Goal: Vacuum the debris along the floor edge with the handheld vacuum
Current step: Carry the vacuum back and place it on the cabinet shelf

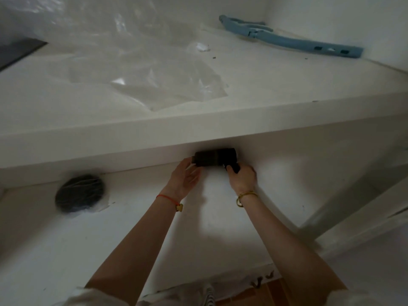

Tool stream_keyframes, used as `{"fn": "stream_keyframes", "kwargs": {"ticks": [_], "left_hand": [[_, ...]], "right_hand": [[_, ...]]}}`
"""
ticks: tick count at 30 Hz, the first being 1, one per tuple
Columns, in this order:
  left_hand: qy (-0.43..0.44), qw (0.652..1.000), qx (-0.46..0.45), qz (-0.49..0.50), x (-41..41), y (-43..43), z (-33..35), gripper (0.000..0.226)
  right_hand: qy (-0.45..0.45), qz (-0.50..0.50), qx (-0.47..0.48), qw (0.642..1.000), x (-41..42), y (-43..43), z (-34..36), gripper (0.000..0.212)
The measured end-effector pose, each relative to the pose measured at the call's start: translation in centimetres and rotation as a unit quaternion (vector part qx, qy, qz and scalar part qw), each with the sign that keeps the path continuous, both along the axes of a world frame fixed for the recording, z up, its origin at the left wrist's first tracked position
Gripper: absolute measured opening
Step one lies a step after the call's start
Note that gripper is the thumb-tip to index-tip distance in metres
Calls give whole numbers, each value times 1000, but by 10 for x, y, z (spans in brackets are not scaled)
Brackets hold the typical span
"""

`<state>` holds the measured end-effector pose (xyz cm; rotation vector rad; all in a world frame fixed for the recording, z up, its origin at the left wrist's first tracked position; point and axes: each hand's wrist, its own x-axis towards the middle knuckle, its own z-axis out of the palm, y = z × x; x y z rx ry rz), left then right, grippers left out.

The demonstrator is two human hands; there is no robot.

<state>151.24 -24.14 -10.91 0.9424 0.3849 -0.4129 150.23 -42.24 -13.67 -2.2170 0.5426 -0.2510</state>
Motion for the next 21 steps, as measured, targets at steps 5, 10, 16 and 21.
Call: {"fn": "stream_keyframes", "kwargs": {"ticks": [5,10,16,21], "left_hand": [[-1,1000,-6,-12,1,-1,1,20],[-9,1000,-5,-18,1,-3,-2,31],[-22,1000,-6,-16,-5,-3,0,11],[-18,1000,-14,-8,-5,-4,-2,12]], "right_hand": [[1,0,-21,1000,2,5,-1,39],[-12,-1,-37,999,1,5,1,37],[-37,-2,35,999,-16,4,18,23],[6,-60,232,971,-30,-3,27,21]]}}
